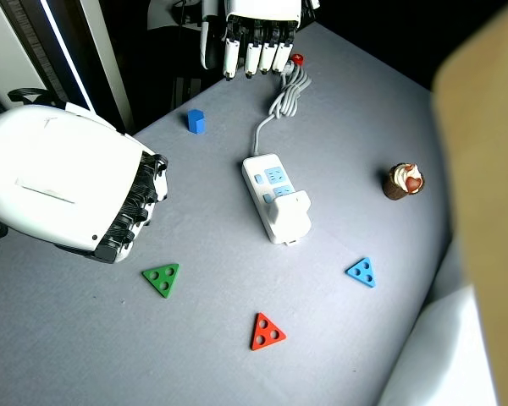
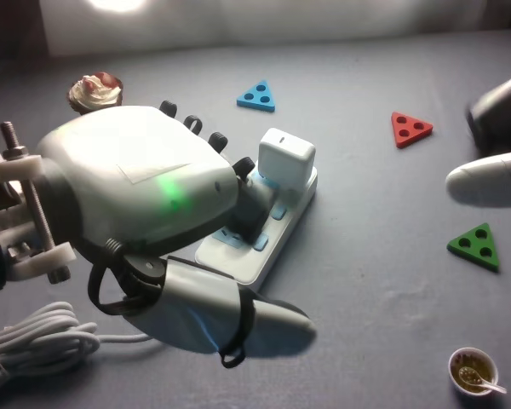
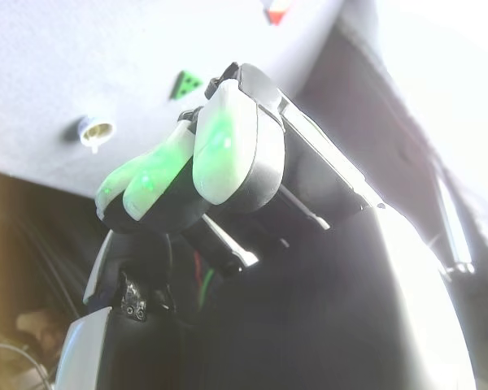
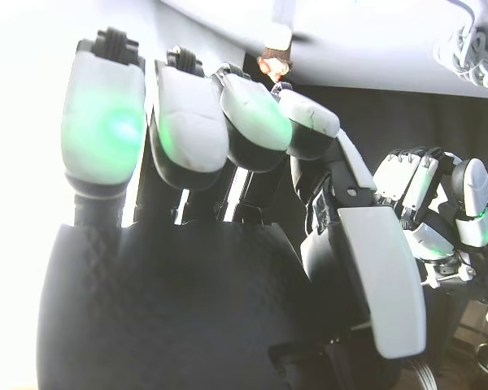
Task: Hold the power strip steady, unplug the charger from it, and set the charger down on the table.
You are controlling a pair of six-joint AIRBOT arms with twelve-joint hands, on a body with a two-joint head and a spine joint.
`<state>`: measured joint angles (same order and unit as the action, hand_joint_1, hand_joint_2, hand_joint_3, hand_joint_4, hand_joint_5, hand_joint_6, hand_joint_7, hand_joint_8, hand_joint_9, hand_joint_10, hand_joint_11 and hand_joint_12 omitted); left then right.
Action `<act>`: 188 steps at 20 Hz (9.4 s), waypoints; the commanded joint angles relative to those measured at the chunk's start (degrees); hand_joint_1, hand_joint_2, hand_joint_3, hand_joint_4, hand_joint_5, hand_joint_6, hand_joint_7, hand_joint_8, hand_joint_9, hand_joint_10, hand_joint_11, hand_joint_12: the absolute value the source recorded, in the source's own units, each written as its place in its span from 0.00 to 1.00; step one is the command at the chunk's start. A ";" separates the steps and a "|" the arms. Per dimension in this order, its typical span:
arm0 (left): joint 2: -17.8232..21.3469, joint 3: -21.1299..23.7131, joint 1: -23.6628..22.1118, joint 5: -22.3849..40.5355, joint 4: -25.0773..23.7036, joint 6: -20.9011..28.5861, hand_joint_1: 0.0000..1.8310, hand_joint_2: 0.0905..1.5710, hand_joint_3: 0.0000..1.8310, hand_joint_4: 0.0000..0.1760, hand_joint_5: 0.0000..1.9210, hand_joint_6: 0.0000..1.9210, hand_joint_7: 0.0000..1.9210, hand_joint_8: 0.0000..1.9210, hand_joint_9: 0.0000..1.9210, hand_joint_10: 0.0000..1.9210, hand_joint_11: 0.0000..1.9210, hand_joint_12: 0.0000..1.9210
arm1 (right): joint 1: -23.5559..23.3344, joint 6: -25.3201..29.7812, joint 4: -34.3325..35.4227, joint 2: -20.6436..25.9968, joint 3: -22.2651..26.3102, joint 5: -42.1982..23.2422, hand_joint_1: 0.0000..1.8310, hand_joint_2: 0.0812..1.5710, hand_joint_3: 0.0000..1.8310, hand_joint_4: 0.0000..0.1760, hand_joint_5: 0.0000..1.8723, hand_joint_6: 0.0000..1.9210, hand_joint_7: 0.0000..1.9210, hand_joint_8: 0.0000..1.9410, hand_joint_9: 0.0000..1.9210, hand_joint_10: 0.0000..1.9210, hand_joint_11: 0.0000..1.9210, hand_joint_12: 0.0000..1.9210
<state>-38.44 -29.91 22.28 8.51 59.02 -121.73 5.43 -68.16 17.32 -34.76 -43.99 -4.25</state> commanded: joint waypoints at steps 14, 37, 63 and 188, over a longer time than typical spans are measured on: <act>-3.64 -0.58 3.72 4.37 27.58 -25.79 0.00 0.55 0.00 0.00 0.04 0.00 0.04 0.00 0.03 0.00 0.01 0.10 | -0.34 0.23 -0.47 0.64 0.23 -5.96 0.00 0.62 0.00 0.00 0.06 0.00 0.06 0.00 0.05 0.00 0.00 0.13; -15.29 -12.56 11.72 0.81 25.82 -25.78 0.00 0.55 0.00 0.00 0.06 0.00 0.06 0.00 0.05 0.00 0.02 0.09 | -1.28 0.26 -6.25 0.12 0.16 -0.44 0.25 0.66 0.00 0.00 0.08 0.00 0.11 0.00 0.11 0.00 0.01 0.22; -21.27 -18.39 12.37 0.04 24.16 -25.75 0.00 0.56 0.00 0.00 0.06 0.00 0.06 0.00 0.05 0.00 0.04 0.07 | -1.93 2.88 4.76 -13.31 -5.12 -10.35 0.60 0.63 0.00 0.00 0.16 0.00 0.17 0.00 0.17 0.00 0.01 0.32; -20.55 -19.37 16.41 -0.72 24.87 -17.00 0.00 0.56 0.00 0.00 0.08 0.00 0.08 0.00 0.09 0.00 0.05 0.12 | 4.84 -4.64 -35.31 -31.09 -24.66 -23.89 0.68 0.65 0.00 0.14 0.58 0.41 0.64 0.30 0.66 0.00 0.42 0.43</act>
<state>-59.11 -49.32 38.15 7.27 83.31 -139.39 11.25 -72.25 -19.68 -66.72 -68.55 -21.56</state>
